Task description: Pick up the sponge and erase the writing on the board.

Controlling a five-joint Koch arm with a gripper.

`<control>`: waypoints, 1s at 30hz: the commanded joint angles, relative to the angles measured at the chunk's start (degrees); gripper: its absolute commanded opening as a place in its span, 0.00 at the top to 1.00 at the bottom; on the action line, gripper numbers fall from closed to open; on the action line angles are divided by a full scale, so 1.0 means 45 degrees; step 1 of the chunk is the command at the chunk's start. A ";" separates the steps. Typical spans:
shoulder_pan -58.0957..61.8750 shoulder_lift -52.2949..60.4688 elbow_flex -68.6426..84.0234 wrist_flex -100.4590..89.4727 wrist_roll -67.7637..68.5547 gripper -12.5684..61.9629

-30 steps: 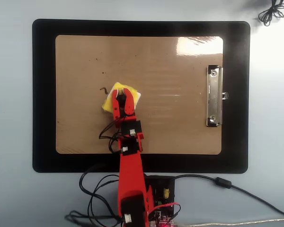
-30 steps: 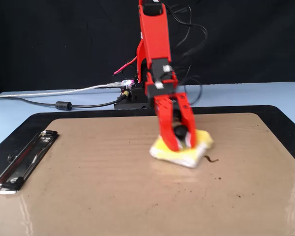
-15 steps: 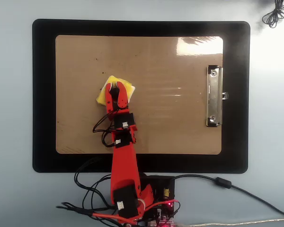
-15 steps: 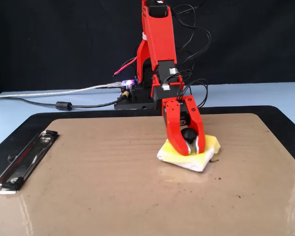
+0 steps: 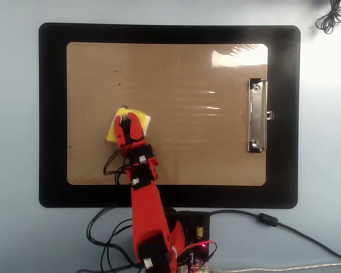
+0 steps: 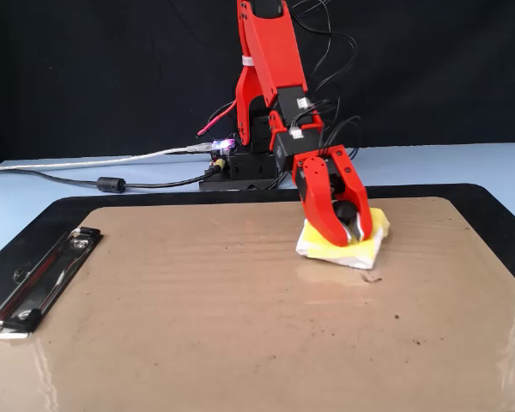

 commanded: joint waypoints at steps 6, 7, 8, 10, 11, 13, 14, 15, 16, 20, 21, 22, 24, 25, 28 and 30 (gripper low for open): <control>-0.0137 -0.4414 -0.4609 -0.0137 0.0059 0.94; -0.0137 -0.3906 -0.3809 -0.0234 0.0059 0.94; -0.0176 -0.2695 -0.2656 -0.0234 0.0059 0.94; -0.0234 -0.1387 -0.1367 -0.0195 0.0059 0.94; -0.0234 -0.1270 -0.0957 -0.0195 0.0039 0.94; -0.0371 -0.1836 -0.1836 -0.0254 0.0059 0.94; -0.0313 -0.2930 -0.3164 -0.0195 0.0059 0.94; -0.0293 -0.3906 -0.4004 -0.0195 0.0059 0.94; -0.0293 -0.4609 -0.4707 -0.0195 0.0059 0.94; -0.0410 -0.2910 -0.3242 -0.0078 0.0000 0.94; -0.0488 -0.2012 -0.2324 -0.0078 -0.0020 0.94; -0.0664 -0.1133 -0.1387 0.0000 -0.0039 0.94; -0.1641 0.0527 0.0156 0.0430 -0.0098 0.94; -0.2109 0.0938 0.0527 0.0625 -0.0195 0.94; -0.3613 0.1133 0.0664 0.1016 -0.1152 0.94; -0.4766 0.0977 0.0547 0.1035 -0.2109 0.94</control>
